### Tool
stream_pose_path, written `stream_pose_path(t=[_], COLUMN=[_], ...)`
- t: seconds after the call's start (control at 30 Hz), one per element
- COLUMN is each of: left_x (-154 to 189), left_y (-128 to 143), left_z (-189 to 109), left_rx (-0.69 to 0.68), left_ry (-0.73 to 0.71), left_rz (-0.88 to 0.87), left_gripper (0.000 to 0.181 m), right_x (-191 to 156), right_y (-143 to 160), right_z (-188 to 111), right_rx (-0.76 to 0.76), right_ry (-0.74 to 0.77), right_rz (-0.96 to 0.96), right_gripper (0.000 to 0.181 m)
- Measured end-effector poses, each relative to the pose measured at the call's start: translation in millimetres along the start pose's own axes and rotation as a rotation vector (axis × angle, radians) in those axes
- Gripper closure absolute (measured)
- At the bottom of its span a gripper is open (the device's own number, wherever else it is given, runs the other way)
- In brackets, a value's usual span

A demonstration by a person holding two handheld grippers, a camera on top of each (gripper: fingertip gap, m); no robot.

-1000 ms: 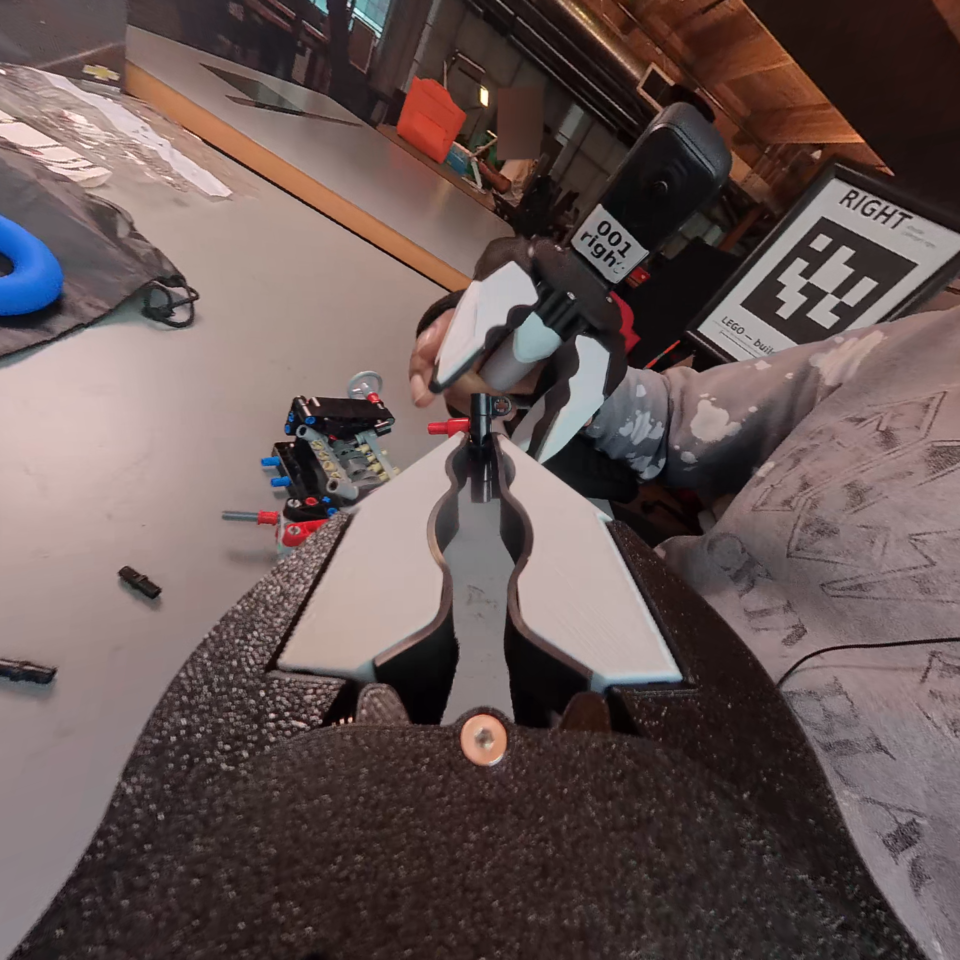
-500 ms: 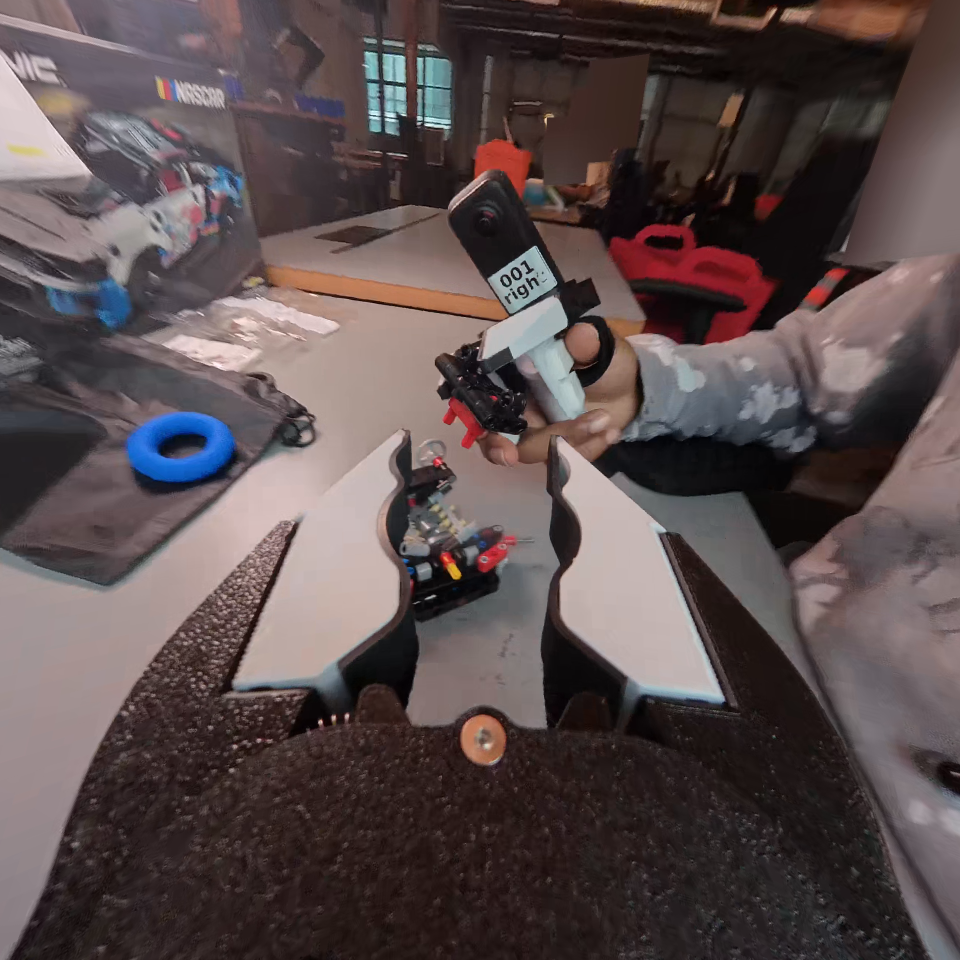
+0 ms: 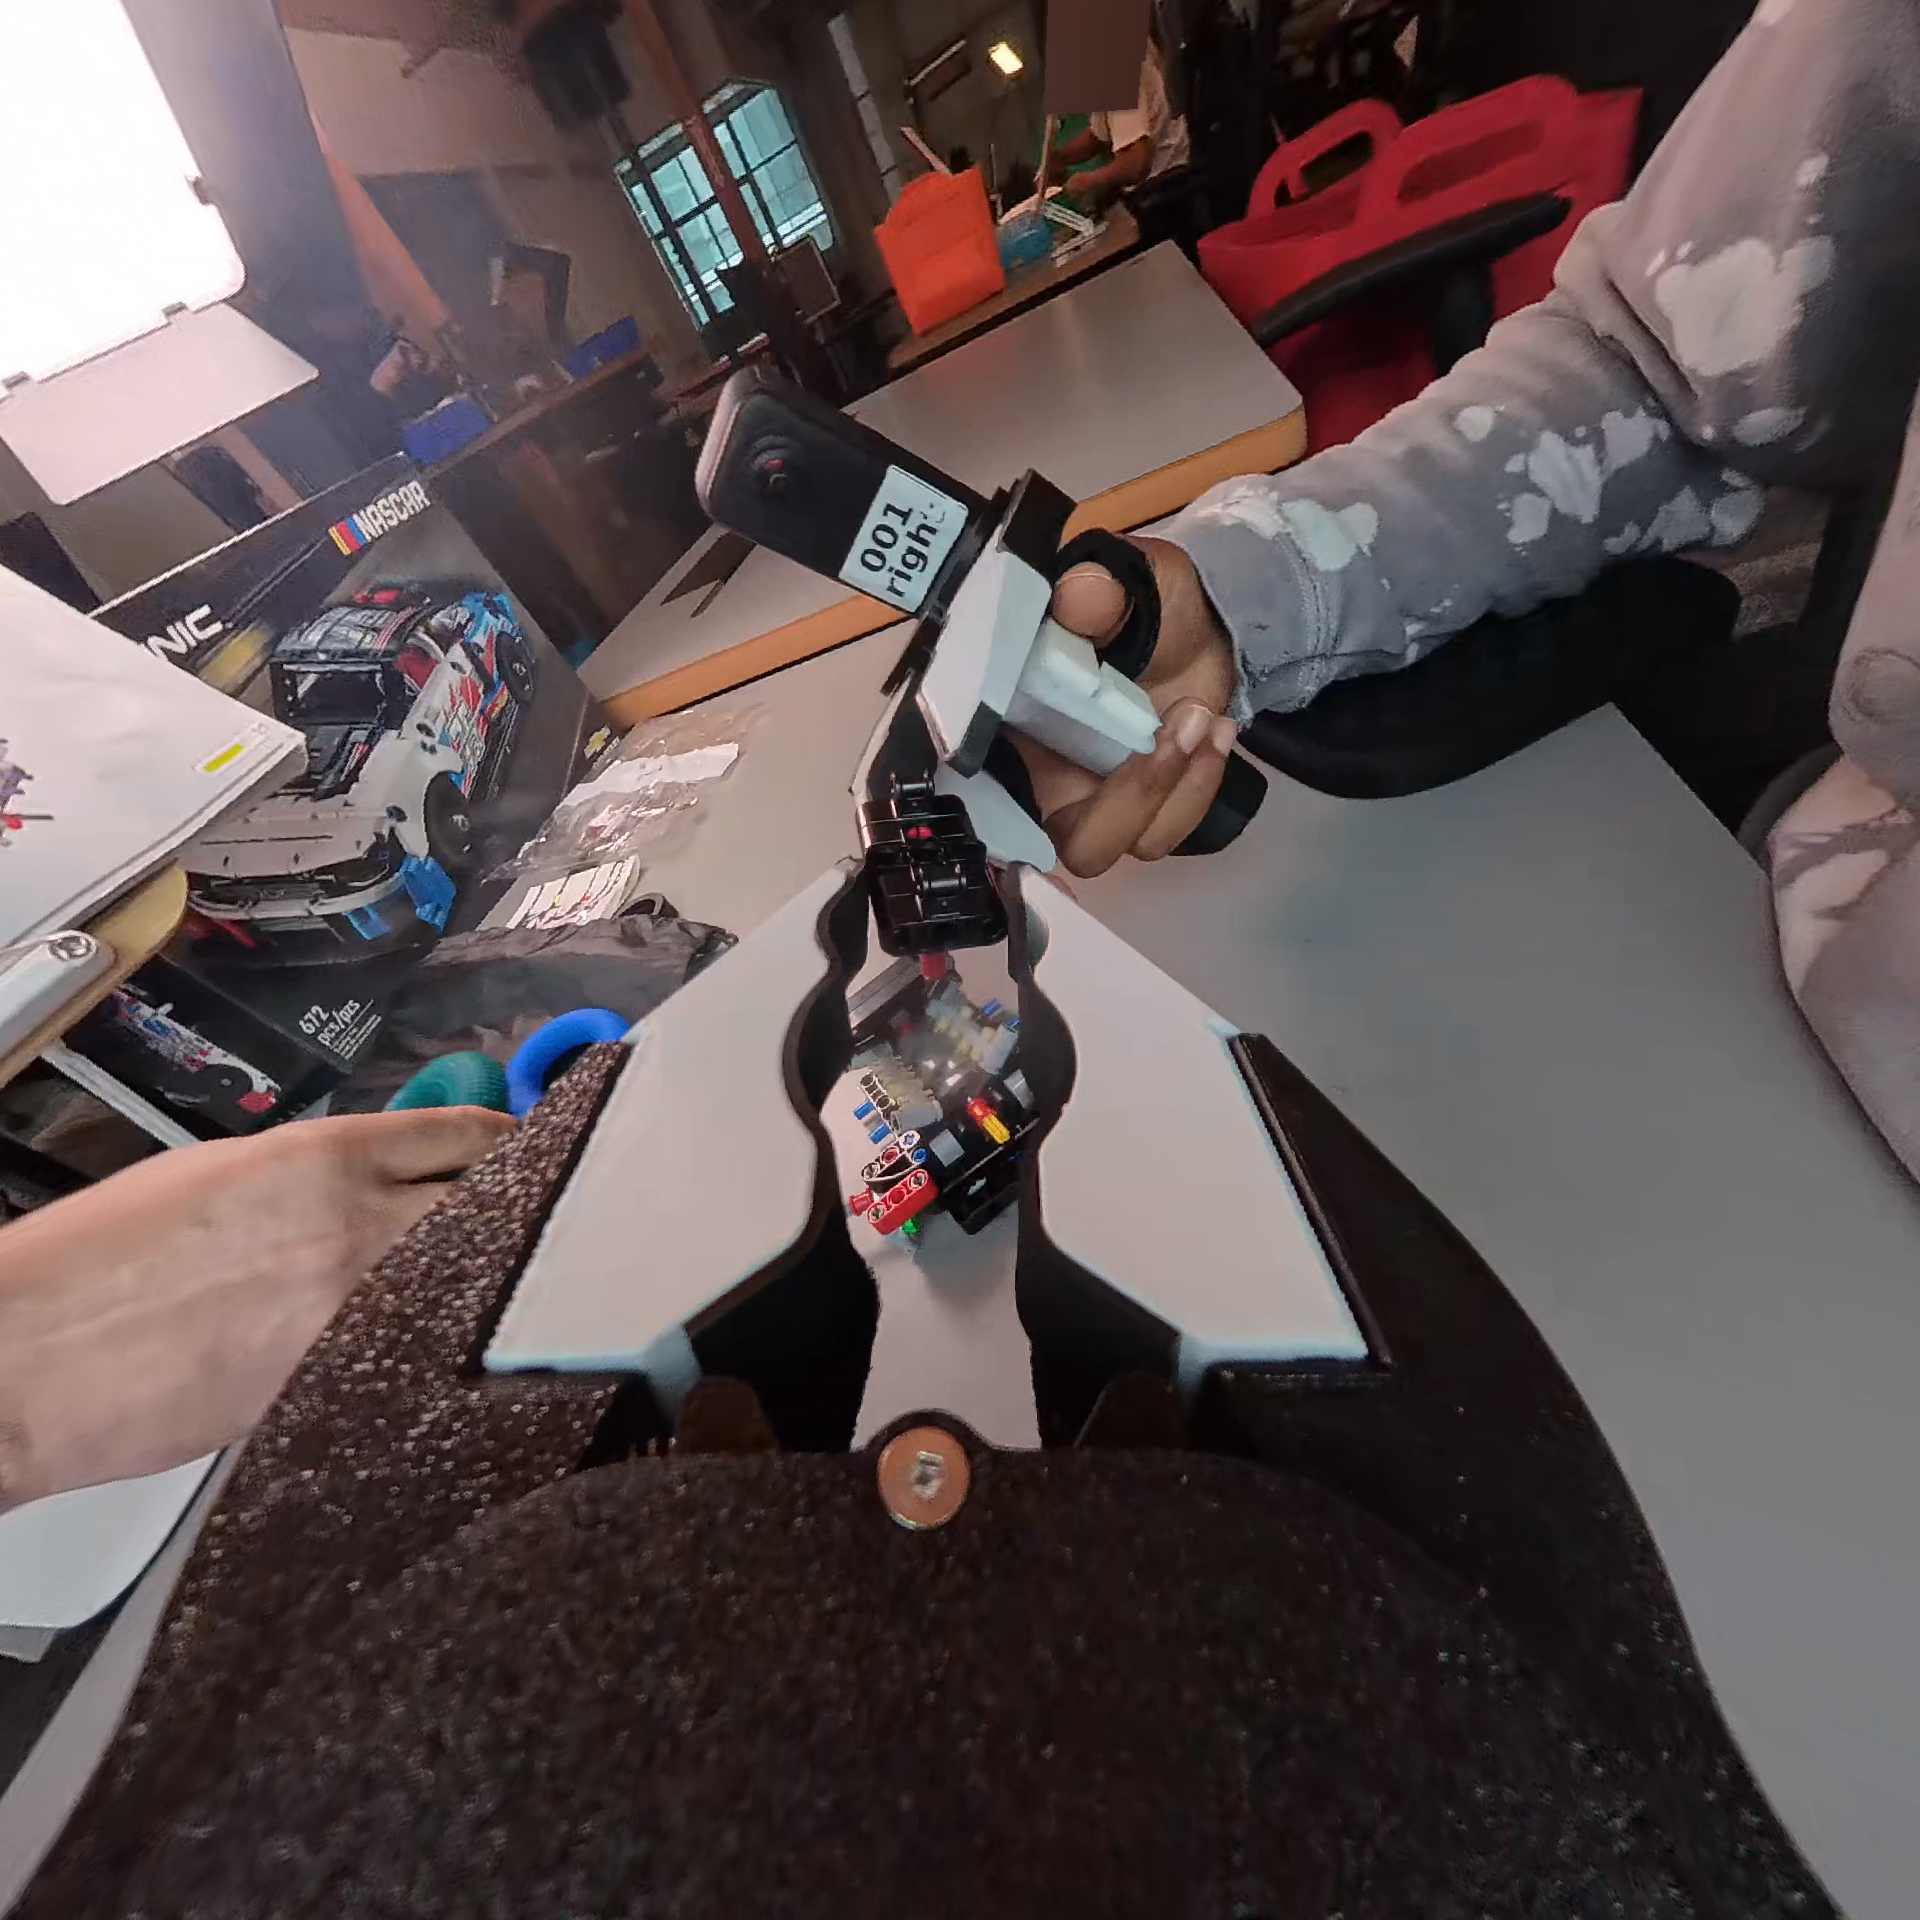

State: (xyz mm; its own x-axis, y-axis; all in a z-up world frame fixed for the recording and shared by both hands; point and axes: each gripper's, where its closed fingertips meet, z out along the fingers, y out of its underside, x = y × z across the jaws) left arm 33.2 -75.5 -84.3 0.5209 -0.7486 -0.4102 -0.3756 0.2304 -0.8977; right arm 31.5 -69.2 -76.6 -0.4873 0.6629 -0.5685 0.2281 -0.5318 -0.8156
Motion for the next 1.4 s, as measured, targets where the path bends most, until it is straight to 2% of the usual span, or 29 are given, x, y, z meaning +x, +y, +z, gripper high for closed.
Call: stream_pose_path(t=[0.13, 0.2, 0.27, 0.33, 0.4, 0.43, 0.53, 0.8, 0.93, 0.97, 1.07, 1.13, 1.23, 1.4], left_x=[6.8, 2.5, -7.1, -5.7, 3.2, 5.7, 12.0, 20.3, 18.9, 17.8, 16.6, 23.8, 31.9, 14.8], left_y=[0.3, -4.5, -9.9, -7.4, -2.1, 1.6, 13.3, 19.9, 26.8, 27.2, 30.3, 35.0, 38.4, 42.0], left_z=[1.4, -1.0, -5.4, -3.9, 2.0, 5.0, 7.7, 14.0, 17.4, 16.9, 12.4, 12.2, 13.6, 13.1], left_rx=[-0.012, 0.055, 0.147, 0.155, 0.123, 0.102, 0.009, -0.05, -0.107, -0.115, -0.155, -0.178, -0.186, -0.225], left_ry=[0.027, 0.074, 0.149, 0.267, 0.338, 0.333, 0.308, 0.244, 0.179, 0.159, 0.136, 0.182, 0.223, 0.102], left_rz=[0.028, -0.166, -0.457, -0.707, -0.792, -0.783, -0.681, -0.451, -0.334, -0.292, -0.192, -0.201, -0.205, -0.107], left_gripper=[0.155, 0.157, 0.142, 0.142, 0.143, 0.144, 0.163, 0.158, 0.16, 0.161, 0.151, 0.148, 0.161, 0.163], right_x=[-3.8, -4.8, -6.0, -8.4, -10.3, -11.0, -8.8, -9.1, -5.2, -5.3, -5.4, -3.1, -3.7, 3.5], right_y=[2.9, -1.4, -6.8, -4.7, 6.5, 11.3, 22.6, 28.9, 33.1, 33.4, 37.0, 43.2, 47.2, 36.1], right_z=[1.2, -1.1, -3.6, -2.3, 2.1, 3.9, 5.3, 1.0, 0.6, 1.1, 3.3, 6.9, 11.8, 6.6], right_rx=[-0.014, -0.006, -0.003, -0.038, -0.114, -0.143, -0.206, -0.201, -0.225, -0.226, -0.248, -0.283, -0.299, -0.272], right_ry=[0.004, 0.04, 0.115, 0.181, 0.213, 0.222, 0.237, 0.168, 0.182, 0.183, 0.196, 0.22, 0.238, 0.313], right_rz=[-0.073, -0.197, -0.41, -0.625, -0.803, -0.866, -0.948, -0.903, -0.921, -0.934, -1.026, -1.134, -1.223, -1.187], right_gripper=[0.161, 0.161, 0.162, 0.161, 0.162, 0.162, 0.162, 0.162, 0.162, 0.162, 0.162, 0.162, 0.162, 0.164])
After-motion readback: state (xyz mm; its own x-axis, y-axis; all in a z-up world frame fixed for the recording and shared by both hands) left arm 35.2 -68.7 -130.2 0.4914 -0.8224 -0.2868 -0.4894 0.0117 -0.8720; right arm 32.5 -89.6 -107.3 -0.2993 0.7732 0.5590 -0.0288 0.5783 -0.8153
